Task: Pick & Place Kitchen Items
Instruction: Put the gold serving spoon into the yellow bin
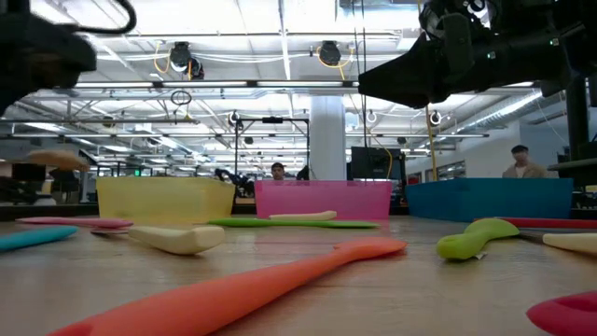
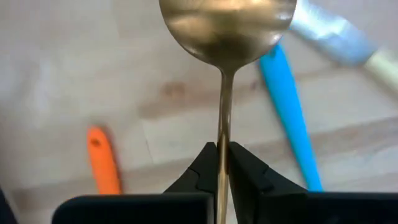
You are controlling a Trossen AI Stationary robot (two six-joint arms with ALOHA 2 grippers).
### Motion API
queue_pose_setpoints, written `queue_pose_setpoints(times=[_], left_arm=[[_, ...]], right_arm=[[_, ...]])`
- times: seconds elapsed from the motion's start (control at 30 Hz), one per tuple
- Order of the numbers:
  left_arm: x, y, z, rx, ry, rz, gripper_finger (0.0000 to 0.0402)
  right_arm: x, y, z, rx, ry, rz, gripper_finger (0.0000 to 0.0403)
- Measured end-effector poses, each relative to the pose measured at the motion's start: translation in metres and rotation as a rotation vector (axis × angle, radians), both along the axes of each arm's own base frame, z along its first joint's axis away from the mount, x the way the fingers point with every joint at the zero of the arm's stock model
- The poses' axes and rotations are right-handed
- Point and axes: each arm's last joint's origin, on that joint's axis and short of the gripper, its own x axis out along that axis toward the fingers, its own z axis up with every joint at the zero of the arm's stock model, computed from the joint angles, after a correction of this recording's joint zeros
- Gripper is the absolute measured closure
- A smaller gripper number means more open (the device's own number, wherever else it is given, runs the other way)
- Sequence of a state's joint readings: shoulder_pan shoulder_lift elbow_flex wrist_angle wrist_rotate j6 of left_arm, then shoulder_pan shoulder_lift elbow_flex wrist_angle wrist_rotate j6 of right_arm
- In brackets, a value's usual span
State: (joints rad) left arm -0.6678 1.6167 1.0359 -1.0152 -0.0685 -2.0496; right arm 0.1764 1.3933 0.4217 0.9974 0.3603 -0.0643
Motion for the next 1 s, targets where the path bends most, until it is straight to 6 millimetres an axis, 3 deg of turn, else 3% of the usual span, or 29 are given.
queue_pose_setpoints(times=[0.27, 0.53, 1.0], left_arm=[[-0.016, 0.035, 0.031, 0.188, 0.004, -0.042, 0.0386], [-0.007, 0.086, 0.052, 0.334, -0.030, -0.158, 0.0386], [0.015, 0.214, 0.068, 0.491, 0.014, -0.352, 0.0386]], right_arm=[[0.000, 0.000, 0.000, 0.000, 0.000, 0.000, 0.0190], [0.000, 0.000, 0.000, 0.000, 0.000, 0.000, 0.0190], [0.000, 0.000, 0.001, 0.046, -0.016, -0.004, 0.0190]])
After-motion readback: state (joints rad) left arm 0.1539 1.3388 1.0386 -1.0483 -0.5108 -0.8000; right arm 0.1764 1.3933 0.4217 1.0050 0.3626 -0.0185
